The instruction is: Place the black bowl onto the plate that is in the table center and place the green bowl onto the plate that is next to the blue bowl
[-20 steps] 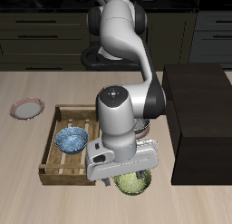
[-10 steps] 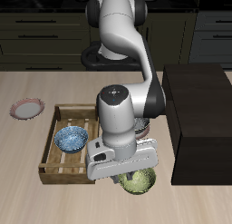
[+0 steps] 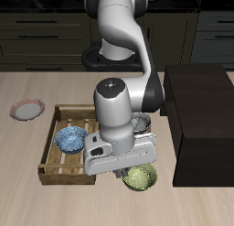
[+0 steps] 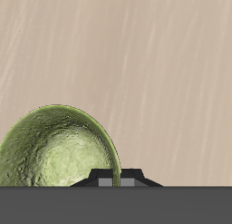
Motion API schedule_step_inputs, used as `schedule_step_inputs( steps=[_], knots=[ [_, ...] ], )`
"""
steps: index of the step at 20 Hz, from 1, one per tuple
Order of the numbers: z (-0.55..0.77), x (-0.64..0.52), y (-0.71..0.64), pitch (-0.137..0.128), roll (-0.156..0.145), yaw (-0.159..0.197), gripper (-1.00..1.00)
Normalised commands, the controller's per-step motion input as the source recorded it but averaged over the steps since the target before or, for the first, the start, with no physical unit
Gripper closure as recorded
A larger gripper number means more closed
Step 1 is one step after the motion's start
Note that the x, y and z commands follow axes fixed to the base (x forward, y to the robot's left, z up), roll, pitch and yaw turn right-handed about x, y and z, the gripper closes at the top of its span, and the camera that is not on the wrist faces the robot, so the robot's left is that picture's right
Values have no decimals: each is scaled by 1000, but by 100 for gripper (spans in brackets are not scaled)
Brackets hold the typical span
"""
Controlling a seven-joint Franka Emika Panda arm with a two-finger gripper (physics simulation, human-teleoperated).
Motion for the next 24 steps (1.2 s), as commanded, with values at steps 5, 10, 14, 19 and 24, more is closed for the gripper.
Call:
schedule_step_inputs(
  steps=[5,10,14,19,24],
  knots=[
    [469,-259,79,-77,28,-41,100],
    [456,-330,122,-55,72,-27,100],
    [398,-345,49,-64,37,7,100],
    [383,-401,-127,-85,-10,-13,100],
    [325,-382,-306,-65,-30,-33,100]
  ],
)
